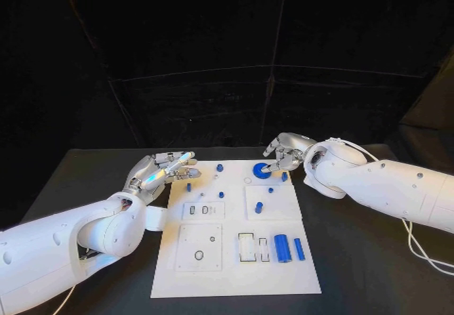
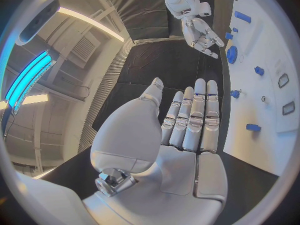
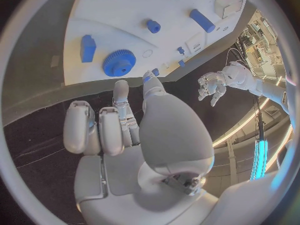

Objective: Assemble the parts on the task board

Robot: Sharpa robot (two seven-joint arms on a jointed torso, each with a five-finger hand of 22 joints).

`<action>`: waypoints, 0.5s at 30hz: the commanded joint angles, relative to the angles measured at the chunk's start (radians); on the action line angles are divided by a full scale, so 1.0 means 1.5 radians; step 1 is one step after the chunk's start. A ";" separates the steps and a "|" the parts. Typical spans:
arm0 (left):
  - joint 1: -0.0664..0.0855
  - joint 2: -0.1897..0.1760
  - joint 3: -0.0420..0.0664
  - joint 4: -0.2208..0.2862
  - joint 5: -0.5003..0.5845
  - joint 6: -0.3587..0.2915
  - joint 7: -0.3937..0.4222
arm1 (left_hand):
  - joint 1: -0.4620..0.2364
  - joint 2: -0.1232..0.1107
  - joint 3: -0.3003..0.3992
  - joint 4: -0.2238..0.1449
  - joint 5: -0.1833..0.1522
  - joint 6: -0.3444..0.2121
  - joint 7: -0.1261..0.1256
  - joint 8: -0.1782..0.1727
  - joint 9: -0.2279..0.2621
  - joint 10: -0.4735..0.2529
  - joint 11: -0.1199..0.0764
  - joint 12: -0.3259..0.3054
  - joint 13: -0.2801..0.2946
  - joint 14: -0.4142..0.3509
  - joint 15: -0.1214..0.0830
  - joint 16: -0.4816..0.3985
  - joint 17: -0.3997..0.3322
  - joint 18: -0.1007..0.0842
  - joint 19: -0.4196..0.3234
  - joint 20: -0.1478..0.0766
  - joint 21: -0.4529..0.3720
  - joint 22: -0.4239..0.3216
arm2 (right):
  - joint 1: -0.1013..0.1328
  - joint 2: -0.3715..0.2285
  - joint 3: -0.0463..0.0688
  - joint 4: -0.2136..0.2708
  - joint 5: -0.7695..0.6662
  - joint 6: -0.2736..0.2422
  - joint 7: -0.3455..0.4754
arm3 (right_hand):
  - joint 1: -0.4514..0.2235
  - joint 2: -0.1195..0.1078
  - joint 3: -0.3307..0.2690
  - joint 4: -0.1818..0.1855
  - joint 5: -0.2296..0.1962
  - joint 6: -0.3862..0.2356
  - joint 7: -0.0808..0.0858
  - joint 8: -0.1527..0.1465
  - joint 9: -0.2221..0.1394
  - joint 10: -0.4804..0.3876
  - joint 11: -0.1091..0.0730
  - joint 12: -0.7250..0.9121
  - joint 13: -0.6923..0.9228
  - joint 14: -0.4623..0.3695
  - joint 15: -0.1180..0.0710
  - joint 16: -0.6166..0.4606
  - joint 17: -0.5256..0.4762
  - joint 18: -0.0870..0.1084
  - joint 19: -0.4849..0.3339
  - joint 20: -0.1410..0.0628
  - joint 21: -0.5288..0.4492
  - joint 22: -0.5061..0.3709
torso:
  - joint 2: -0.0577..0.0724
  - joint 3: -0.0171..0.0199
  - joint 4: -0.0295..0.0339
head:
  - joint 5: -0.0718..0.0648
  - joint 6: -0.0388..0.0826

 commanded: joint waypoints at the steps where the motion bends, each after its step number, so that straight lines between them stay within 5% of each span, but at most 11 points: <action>1: 0.001 0.002 0.001 0.001 -0.004 0.010 0.003 | -0.002 0.003 -0.003 -0.003 0.000 -0.001 0.004 -0.004 -0.001 -0.001 0.005 -0.005 -0.001 -0.001 0.002 -0.004 0.001 0.009 -0.001 0.005 -0.002 -0.001 | 0.001 0.006 0.001 -0.011 0.020 0.047 -0.017 | 0.011 0.001 -0.005 0.013 0.001 -0.007 0.002 0.004 -0.001 0.016 0.002 0.046 0.052 0.033 0.006 0.011 0.021 -0.008 0.008 0.002 0.004 0.006 | 0.001 0.0000 0.0019 | -0.006 0.001; 15: 0.001 0.005 0.001 -0.003 -0.004 0.014 0.003 | -0.001 0.004 -0.002 -0.004 0.000 -0.001 0.004 -0.004 -0.001 -0.001 0.004 -0.005 -0.001 -0.001 0.002 -0.005 0.001 0.009 -0.001 0.005 -0.003 -0.002 | 0.001 0.037 0.001 -0.048 -0.012 0.073 -0.024 | 0.055 0.016 -0.005 0.008 0.002 -0.009 0.003 0.010 0.000 0.041 0.003 0.137 0.157 0.038 0.008 0.031 0.062 -0.012 0.021 0.003 0.014 0.027 | 0.000 -0.0012 0.0012 | -0.007 -0.004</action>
